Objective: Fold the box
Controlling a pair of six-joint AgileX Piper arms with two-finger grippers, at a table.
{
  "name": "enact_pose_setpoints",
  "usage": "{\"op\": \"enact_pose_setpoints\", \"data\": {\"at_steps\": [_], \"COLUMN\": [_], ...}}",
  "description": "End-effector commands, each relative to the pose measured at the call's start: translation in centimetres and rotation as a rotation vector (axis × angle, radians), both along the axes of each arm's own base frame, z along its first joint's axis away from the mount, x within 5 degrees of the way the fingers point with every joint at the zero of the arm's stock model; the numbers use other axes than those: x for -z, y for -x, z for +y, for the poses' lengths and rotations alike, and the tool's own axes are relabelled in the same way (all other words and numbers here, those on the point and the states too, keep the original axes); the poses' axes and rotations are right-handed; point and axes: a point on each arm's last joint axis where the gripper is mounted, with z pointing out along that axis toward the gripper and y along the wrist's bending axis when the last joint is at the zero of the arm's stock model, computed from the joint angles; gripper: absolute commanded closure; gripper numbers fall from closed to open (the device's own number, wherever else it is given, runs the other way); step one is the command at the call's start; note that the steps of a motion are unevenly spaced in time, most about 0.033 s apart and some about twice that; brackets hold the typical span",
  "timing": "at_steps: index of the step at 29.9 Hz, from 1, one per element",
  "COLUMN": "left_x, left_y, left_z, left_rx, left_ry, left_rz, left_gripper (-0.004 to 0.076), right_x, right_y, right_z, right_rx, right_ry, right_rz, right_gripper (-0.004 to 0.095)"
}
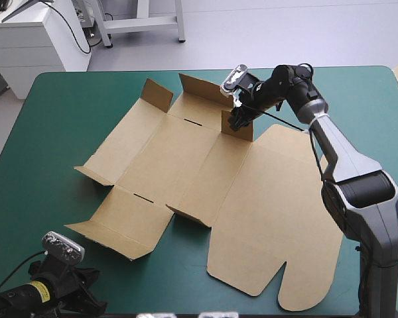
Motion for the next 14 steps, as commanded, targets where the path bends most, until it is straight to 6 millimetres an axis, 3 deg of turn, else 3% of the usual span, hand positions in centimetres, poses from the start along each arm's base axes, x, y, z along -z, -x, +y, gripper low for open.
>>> {"op": "enact_pose_setpoints", "data": {"at_steps": [1, 9, 11, 14], "left_x": [-0.9, -0.9, -0.9, -0.9], "left_y": [-0.3, -0.3, -0.3, -0.3], "left_z": [-0.3, -0.3, -0.3, -0.3], "left_rx": [0.001, 0.001, 0.001, 0.001], "left_ry": [0.037, 0.037, 0.037, 0.037], "left_rz": [-0.045, -0.045, -0.045, -0.045], "left_gripper": [0.0731, 0.0731, 0.0731, 0.0731], "right_x": [-2.7, -0.5, -0.4, -0.4], "right_y": [0.3, -1.1, -1.2, -1.1], "right_z": [-0.1, 0.0, 0.0, 0.1], "right_rx": [0.009, 0.026, 0.027, 0.026], "right_ry": [-0.015, 0.014, 0.011, -0.003], "right_rz": [-0.092, -0.098, -0.099, -0.097], "right_gripper": [0.037, 0.0387, 0.0475, 0.0691]}}
